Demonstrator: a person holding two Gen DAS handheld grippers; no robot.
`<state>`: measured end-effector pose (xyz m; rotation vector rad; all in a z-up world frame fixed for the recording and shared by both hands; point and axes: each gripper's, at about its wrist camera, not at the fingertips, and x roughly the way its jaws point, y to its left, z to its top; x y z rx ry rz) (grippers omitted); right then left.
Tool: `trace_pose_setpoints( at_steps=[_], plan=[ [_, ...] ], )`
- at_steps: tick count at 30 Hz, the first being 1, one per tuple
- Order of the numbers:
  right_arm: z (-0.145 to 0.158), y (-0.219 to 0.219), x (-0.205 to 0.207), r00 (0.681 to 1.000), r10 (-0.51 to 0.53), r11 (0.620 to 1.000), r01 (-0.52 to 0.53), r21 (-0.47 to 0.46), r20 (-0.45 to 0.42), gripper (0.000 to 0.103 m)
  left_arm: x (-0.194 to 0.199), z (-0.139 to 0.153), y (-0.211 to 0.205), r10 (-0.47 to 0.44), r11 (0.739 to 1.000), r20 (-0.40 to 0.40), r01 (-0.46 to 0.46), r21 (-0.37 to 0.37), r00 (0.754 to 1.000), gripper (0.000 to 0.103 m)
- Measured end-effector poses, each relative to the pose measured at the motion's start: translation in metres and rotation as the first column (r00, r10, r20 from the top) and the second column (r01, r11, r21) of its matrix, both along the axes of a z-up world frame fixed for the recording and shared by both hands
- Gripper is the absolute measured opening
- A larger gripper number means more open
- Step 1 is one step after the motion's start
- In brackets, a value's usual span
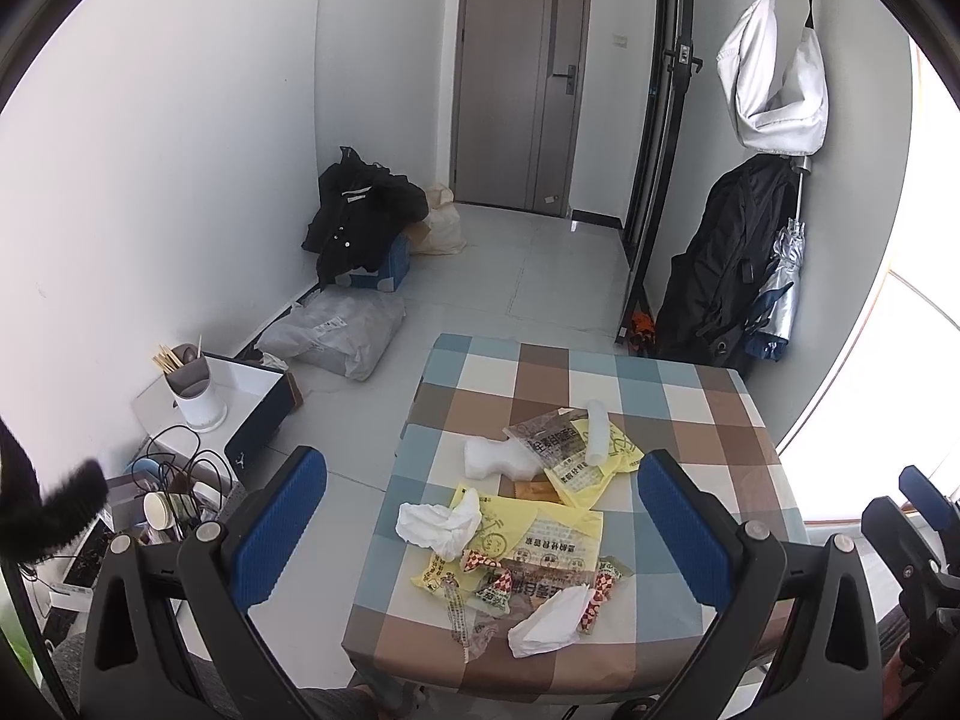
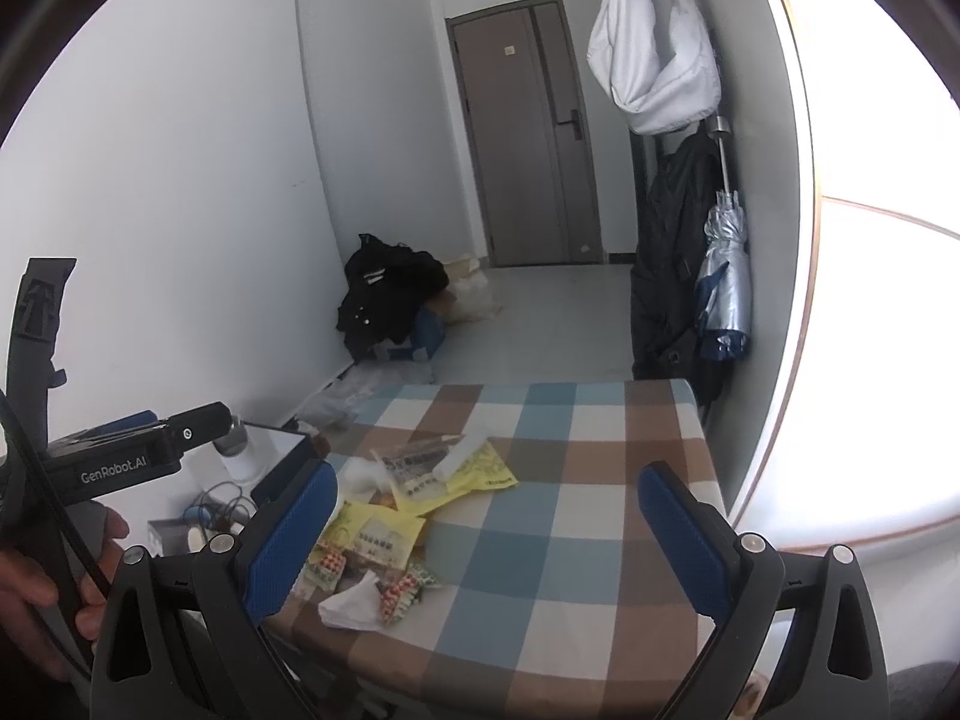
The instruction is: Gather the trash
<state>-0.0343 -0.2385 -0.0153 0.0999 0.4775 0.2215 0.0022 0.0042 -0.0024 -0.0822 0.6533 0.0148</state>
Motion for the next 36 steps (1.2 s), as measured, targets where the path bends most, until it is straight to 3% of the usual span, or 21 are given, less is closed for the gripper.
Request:
trace_pose_setpoints(
  at_steps=[36],
  plan=[
    [-0.0032,-0.0001,0.0012,1.000,0.003,1.000,-0.003,-0.001,-0.009,0.102,-0.0037,-0.0050,0.0015,-0.018,0.999,-0.009,0.018,-0.036,1.000,0.102]
  ],
)
